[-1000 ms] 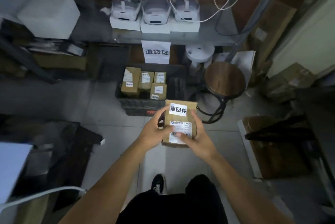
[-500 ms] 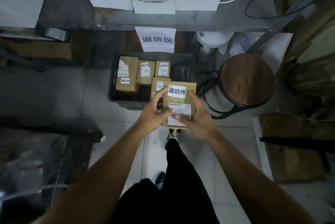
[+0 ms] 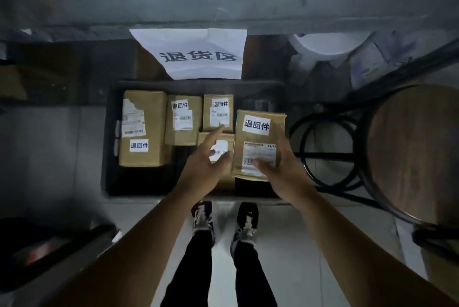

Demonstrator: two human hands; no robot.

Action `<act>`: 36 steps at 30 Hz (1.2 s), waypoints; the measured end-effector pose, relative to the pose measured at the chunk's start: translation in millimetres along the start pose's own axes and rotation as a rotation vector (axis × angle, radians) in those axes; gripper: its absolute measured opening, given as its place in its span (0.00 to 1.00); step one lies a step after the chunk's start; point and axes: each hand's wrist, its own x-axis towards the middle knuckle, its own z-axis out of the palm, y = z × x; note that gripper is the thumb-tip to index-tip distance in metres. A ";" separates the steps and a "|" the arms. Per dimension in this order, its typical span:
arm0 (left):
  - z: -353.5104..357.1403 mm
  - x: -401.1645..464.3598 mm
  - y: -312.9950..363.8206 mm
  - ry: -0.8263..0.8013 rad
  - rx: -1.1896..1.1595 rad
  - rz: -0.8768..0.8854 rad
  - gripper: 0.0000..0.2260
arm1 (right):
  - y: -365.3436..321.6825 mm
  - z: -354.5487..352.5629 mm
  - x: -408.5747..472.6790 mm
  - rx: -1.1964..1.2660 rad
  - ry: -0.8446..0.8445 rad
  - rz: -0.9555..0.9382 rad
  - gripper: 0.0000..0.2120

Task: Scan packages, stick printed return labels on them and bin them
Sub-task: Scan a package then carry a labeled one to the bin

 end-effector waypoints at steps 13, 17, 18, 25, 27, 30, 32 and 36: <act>15.8 164.6 -95.6 0.057 0.558 0.166 0.21 | 93.0 53.8 186.1 -0.159 0.277 0.014 0.36; 26.7 179.0 -106.3 0.034 0.546 0.173 0.21 | 111.6 57.5 201.5 -0.100 0.306 0.031 0.33; 29.5 181.0 -108.0 0.033 0.547 0.187 0.21 | 115.5 60.0 203.5 -0.071 0.311 0.037 0.31; 31.3 201.0 -115.7 0.067 0.610 0.287 0.19 | 136.4 68.6 216.3 -0.006 0.140 0.032 0.34; 30.2 205.9 -118.2 0.074 0.631 0.317 0.19 | 137.0 71.1 221.5 -0.080 0.112 0.017 0.36; 28.4 209.2 -122.2 0.066 0.678 0.321 0.20 | 140.1 70.9 225.6 -0.187 0.116 -0.003 0.36; 28.8 208.2 -122.9 0.056 0.707 0.293 0.21 | 139.3 67.3 226.7 -0.230 0.099 0.036 0.35; 29.3 195.6 -115.1 0.053 0.753 0.216 0.23 | 124.0 63.5 220.0 -0.381 0.136 0.072 0.36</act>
